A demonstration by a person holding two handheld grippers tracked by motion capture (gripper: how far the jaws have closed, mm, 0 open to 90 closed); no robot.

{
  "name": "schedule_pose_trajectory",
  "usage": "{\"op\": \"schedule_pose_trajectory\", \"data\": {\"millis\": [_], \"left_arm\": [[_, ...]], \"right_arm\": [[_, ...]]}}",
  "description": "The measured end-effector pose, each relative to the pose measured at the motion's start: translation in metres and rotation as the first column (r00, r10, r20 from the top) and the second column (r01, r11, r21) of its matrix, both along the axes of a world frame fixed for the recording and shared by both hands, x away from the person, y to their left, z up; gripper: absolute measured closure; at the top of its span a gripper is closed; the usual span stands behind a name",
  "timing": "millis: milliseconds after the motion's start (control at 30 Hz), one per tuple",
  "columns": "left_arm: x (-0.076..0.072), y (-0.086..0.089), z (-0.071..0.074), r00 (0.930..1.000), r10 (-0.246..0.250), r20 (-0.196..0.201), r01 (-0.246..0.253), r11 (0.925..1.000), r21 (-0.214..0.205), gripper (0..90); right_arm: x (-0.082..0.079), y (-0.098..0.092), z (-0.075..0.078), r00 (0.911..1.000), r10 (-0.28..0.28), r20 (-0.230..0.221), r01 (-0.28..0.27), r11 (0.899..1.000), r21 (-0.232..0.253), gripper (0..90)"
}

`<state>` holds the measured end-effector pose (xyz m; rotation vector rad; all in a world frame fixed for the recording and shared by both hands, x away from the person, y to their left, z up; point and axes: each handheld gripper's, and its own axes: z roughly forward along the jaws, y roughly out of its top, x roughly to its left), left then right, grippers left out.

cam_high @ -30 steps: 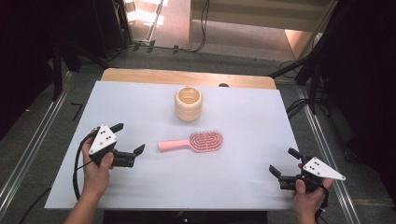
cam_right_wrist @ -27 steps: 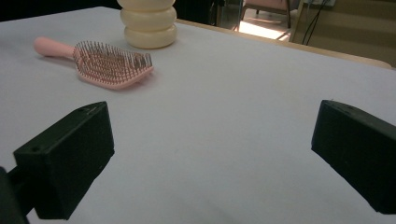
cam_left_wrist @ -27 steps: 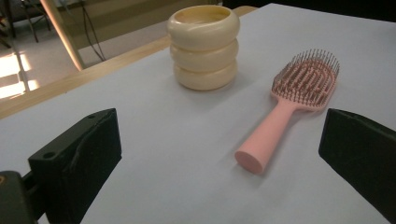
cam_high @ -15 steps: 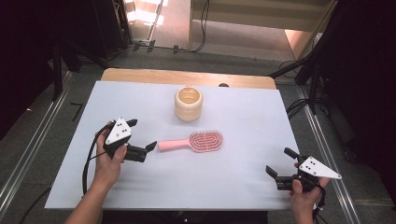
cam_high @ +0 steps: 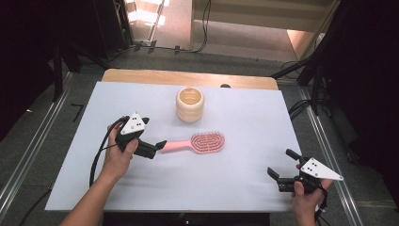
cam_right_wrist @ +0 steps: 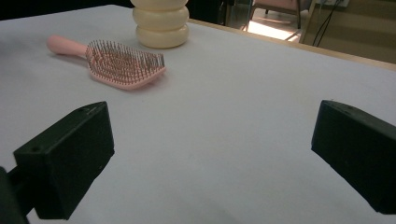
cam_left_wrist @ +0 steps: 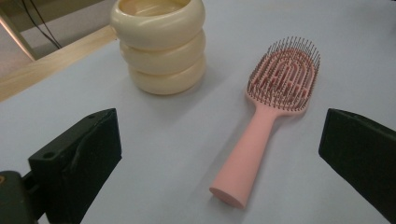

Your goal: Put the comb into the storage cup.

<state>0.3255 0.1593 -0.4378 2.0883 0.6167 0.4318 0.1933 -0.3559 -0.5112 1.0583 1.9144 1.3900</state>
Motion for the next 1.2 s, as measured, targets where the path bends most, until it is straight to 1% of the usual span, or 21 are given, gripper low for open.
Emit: {"op": "schedule_pose_trajectory", "data": {"millis": [67,167,200,233,333,367,400,467,533,567,667,733,767,833,867,967,1033,1100,1133,1167,1200], "left_arm": [[0.003,-0.003,0.000,1.0000,-0.003,-0.005,0.003,1.0000,0.009,0.0],[0.009,-0.009,-0.001,0.9991,-0.030,-0.029,0.030,0.9991,0.031,0.0],[0.009,-0.009,-0.001,0.9991,-0.030,-0.029,0.030,0.9991,0.031,0.0],[0.012,-0.014,-0.001,0.9979,-0.044,-0.047,0.046,0.9977,0.050,0.0],[0.014,-0.020,-0.001,0.9963,-0.066,-0.056,0.071,0.9936,0.088,0.0],[0.014,-0.020,-0.001,0.9963,-0.066,-0.056,0.071,0.9936,0.088,0.0],[0.017,-0.024,-0.001,0.9931,-0.088,-0.078,0.095,0.9909,0.096,0.0],[0.019,-0.026,0.000,0.9913,-0.097,-0.089,0.106,0.9890,0.103,0.0],[0.022,-0.032,0.000,0.9876,-0.113,-0.109,0.128,0.9816,0.142,0.0],[0.022,-0.032,0.000,0.9876,-0.113,-0.109,0.128,0.9816,0.142,0.0],[0.026,-0.039,-0.003,0.9823,-0.135,-0.130,0.156,0.9727,0.172,0.0],[0.027,-0.042,-0.004,0.9796,-0.142,-0.142,0.167,0.9694,0.180,0.0],[0.027,-0.042,-0.004,0.9796,-0.142,-0.142,0.167,0.9694,0.180,0.0],[0.030,-0.046,-0.006,0.9746,-0.148,-0.168,0.180,0.9636,0.197,0.0],[0.031,-0.048,-0.007,0.9737,-0.147,-0.174,0.181,0.9630,0.200,0.0],[0.034,-0.052,-0.009,0.9676,-0.159,-0.196,0.202,0.9532,0.225,0.0],[0.035,-0.054,-0.010,0.9670,-0.156,-0.202,0.201,0.9519,0.231,0.0],[0.037,-0.056,-0.012,0.9633,-0.160,-0.215,0.211,0.9480,0.238,0.0],[0.038,-0.059,-0.014,0.9617,-0.162,-0.221,0.218,0.9421,0.255,0.0],[0.039,-0.061,-0.014,0.9576,-0.169,-0.233,0.229,0.9383,0.259,0.0],[0.039,-0.061,-0.014,0.9576,-0.169,-0.233,0.229,0.9383,0.259,0.0]], "right_arm": [[0.000,0.000,0.000,1.0000,0.000,0.000,0.000,1.000,-0.001,0.0],[0.000,0.000,0.000,1.0000,0.002,-0.001,-0.002,1.000,-0.003,0.0],[0.000,0.000,0.000,1.0000,0.002,-0.001,-0.002,1.000,-0.002,0.0],[0.000,0.000,0.000,1.0000,0.003,-0.002,-0.003,1.000,-0.003,0.0],[0.000,0.000,0.000,1.0000,0.003,-0.002,-0.003,1.000,-0.002,0.0],[0.000,0.000,0.000,1.0000,0.005,-0.003,-0.005,1.000,-0.002,0.0],[0.000,0.000,0.000,1.0000,0.006,-0.006,-0.006,1.000,-0.003,0.0],[0.001,0.000,0.000,1.0000,0.005,-0.009,-0.005,1.000,0.000,0.0],[0.001,0.000,0.000,0.9999,0.005,-0.009,-0.005,1.000,0.002,0.0],[0.001,0.000,0.000,0.9999,0.005,-0.009,-0.005,1.000,0.003,0.0],[0.001,0.000,0.000,0.9999,0.007,-0.009,-0.007,1.000,-0.001,0.0],[0.001,0.000,-0.001,0.9999,0.005,-0.011,-0.005,1.000,-0.004,0.0],[0.001,0.000,0.000,0.9999,0.007,-0.010,-0.007,1.000,-0.005,0.0],[0.001,0.001,-0.001,0.9999,0.007,-0.011,-0.007,1.000,-0.005,0.0],[0.001,0.001,-0.001,0.9999,0.007,-0.012,-0.007,1.000,-0.005,0.0],[0.001,0.000,-0.001,0.9999,0.007,-0.012,-0.007,1.000,-0.004,0.0],[0.000,0.000,-0.001,0.9999,0.004,-0.013,-0.004,1.000,-0.003,0.0],[0.000,0.000,-0.001,0.9999,0.004,-0.014,-0.004,1.000,-0.005,0.0],[0.000,0.000,-0.001,0.9999,0.005,-0.013,-0.005,1.000,-0.008,0.0],[0.000,0.001,-0.001,0.9999,0.005,-0.014,-0.005,1.000,-0.008,0.0],[0.000,0.001,-0.001,0.9999,0.005,-0.014,-0.005,1.000,-0.008,0.0]]}}
